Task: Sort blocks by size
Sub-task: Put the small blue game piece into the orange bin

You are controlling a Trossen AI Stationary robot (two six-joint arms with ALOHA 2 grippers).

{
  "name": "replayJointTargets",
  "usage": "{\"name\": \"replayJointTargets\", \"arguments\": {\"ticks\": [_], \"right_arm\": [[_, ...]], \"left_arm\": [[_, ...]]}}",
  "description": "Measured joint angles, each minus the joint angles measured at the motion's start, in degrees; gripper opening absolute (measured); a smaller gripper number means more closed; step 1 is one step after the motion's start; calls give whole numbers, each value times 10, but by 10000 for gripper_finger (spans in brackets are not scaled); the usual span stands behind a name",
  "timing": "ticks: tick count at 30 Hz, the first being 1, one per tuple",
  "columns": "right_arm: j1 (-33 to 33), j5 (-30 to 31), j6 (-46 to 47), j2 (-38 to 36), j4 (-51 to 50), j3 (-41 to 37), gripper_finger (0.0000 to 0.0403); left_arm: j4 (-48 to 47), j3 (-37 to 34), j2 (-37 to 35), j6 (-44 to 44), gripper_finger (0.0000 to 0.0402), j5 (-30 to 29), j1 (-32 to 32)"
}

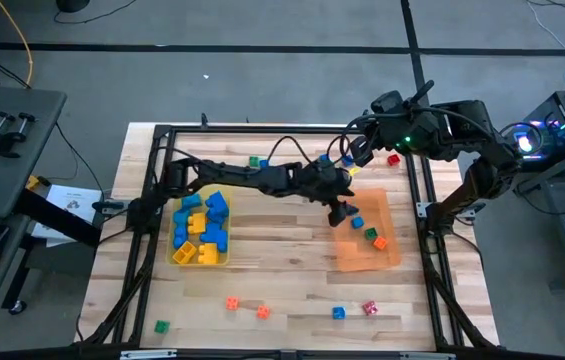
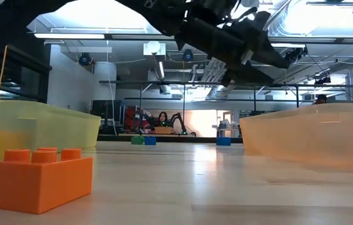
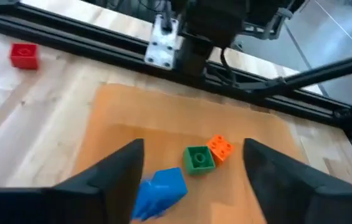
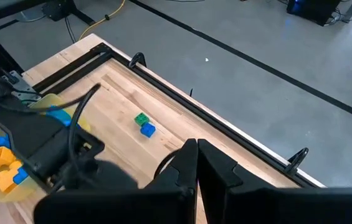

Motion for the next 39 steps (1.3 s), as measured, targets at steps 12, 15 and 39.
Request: {"name": "replayJointTargets", "arguments": {"ticks": [12, 15, 39], "right_arm": [[-22, 0, -35, 0, 0, 0, 0], [-36, 0, -32, 0, -2, 0, 0], [-74, -66, -37, 53, 4, 0, 0]], "left_arm": [[-260, -96, -139, -16, 304, 25, 103], [-198, -207, -221, -64, 303, -19, 144], [-593, 23, -29, 274, 293, -122, 247]]}}
